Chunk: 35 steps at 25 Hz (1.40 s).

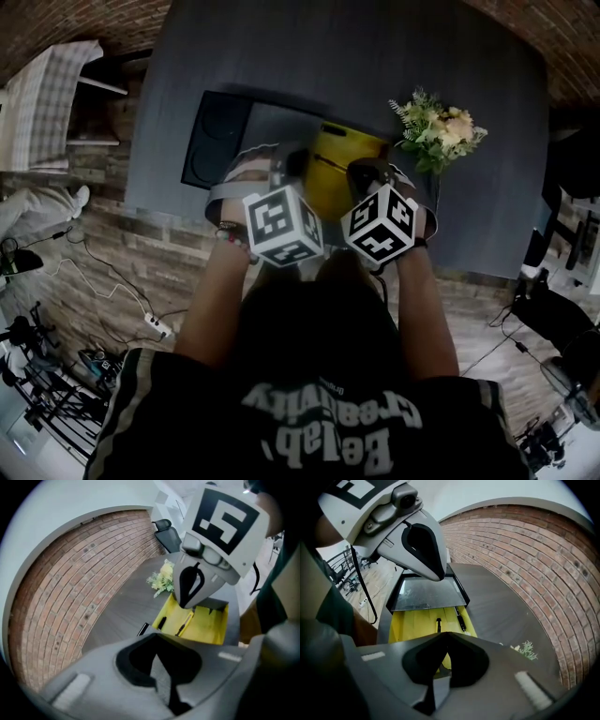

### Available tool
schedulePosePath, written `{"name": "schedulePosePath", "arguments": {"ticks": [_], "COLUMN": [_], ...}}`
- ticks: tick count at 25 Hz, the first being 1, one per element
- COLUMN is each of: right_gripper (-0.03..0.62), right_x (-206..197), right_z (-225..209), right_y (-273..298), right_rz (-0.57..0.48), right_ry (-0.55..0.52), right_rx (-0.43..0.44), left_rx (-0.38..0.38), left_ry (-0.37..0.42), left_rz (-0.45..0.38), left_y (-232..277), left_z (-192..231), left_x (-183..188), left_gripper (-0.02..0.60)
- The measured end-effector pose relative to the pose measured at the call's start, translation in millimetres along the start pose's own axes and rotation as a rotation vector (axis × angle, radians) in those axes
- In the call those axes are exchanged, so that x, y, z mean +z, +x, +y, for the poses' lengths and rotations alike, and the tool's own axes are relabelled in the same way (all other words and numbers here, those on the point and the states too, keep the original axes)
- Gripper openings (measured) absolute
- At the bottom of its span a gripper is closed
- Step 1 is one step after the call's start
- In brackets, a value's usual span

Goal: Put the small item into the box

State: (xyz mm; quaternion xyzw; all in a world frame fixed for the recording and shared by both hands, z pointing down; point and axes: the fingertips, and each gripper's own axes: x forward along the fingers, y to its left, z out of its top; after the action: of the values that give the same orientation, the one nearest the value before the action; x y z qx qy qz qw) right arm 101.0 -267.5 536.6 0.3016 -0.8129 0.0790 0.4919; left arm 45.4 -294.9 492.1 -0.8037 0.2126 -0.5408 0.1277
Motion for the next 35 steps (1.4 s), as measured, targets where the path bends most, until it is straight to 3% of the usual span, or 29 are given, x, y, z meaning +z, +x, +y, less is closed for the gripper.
{"name": "schedulePosePath", "arguments": {"ticks": [35], "right_gripper": [0.005], "right_x": [64.8], "right_z": [-34.1], "right_y": [-125.7], "right_rz": [-0.162], "right_ry": [-0.091], "right_rx": [-0.228], "left_rx": [0.158], "left_ry": [0.068], "left_rz": [-0.116], "left_y": [-76.7], "left_z": [40.4], "left_x": [61.0], "left_gripper": [0.002]}}
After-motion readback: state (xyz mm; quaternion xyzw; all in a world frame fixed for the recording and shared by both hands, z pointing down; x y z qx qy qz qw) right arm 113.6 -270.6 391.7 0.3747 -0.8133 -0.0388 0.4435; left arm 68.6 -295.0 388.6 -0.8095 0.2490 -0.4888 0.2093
